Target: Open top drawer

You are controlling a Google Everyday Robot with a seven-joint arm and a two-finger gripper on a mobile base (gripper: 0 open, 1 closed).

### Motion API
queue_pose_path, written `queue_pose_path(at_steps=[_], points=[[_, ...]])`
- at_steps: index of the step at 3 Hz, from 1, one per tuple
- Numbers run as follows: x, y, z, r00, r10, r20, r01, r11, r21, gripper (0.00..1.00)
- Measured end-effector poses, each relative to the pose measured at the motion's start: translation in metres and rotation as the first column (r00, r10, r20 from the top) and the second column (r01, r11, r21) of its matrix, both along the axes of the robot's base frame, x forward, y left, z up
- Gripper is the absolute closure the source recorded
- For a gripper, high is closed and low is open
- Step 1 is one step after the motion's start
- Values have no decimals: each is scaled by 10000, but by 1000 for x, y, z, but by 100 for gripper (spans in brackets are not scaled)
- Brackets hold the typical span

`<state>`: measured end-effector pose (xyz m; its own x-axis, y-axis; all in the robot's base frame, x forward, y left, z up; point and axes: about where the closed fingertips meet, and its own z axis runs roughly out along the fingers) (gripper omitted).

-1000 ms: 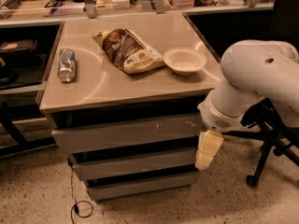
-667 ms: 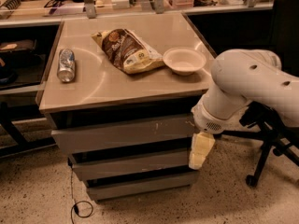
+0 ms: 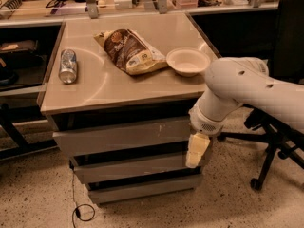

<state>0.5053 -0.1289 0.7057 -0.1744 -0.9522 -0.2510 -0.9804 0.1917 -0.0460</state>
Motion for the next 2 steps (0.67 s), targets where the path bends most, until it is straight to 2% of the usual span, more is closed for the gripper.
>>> queue_pose_path(at_steps=[2], points=[[29, 5, -21, 9998, 133, 169, -132, 9999, -77, 0]])
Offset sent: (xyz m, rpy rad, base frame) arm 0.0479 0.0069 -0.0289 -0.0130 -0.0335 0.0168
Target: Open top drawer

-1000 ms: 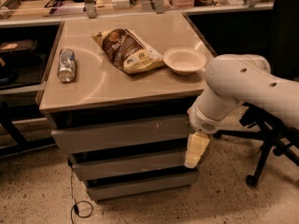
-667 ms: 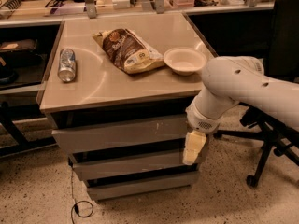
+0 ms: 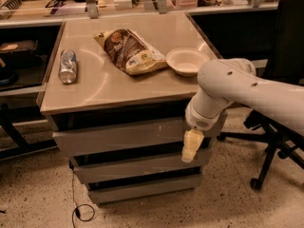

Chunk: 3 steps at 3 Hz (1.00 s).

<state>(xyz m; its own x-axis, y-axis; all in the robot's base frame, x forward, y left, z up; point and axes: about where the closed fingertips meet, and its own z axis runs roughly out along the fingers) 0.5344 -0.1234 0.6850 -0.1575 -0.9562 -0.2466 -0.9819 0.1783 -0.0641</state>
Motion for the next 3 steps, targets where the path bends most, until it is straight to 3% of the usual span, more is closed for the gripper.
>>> queue_pose_path(at_steps=[2, 3], points=[[22, 0, -20, 9999, 142, 23, -142, 9994, -309, 0], [17, 1, -35, 9993, 285, -254, -298, 9983, -498, 0]])
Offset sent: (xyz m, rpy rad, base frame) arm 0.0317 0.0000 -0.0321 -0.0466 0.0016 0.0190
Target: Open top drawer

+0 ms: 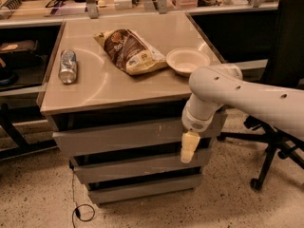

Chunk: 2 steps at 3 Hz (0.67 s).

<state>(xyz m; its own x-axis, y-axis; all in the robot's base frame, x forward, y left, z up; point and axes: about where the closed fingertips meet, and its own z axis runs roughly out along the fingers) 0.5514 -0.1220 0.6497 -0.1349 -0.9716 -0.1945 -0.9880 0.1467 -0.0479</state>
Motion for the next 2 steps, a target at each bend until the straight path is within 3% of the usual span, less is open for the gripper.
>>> queue_pose_path(at_steps=[1, 2], points=[[-18, -4, -11, 9988, 114, -468, -126, 9996, -237, 0], [-18, -4, -11, 9988, 117, -478, -128, 9996, -240, 19]])
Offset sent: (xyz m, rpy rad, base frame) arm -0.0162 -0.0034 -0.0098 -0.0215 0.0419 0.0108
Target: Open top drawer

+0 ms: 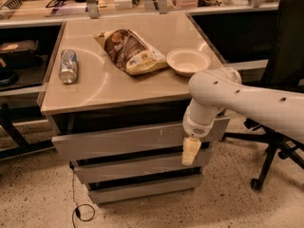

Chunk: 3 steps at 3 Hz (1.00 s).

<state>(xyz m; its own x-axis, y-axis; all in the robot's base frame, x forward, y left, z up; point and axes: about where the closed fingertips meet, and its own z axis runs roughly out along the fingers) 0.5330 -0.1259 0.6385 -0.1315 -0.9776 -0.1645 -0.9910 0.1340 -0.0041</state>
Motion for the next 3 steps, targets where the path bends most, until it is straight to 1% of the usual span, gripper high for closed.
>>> queue_pose_path(at_steps=[3], points=[[0, 0, 0, 10000, 1, -1, -1, 10000, 0, 89]])
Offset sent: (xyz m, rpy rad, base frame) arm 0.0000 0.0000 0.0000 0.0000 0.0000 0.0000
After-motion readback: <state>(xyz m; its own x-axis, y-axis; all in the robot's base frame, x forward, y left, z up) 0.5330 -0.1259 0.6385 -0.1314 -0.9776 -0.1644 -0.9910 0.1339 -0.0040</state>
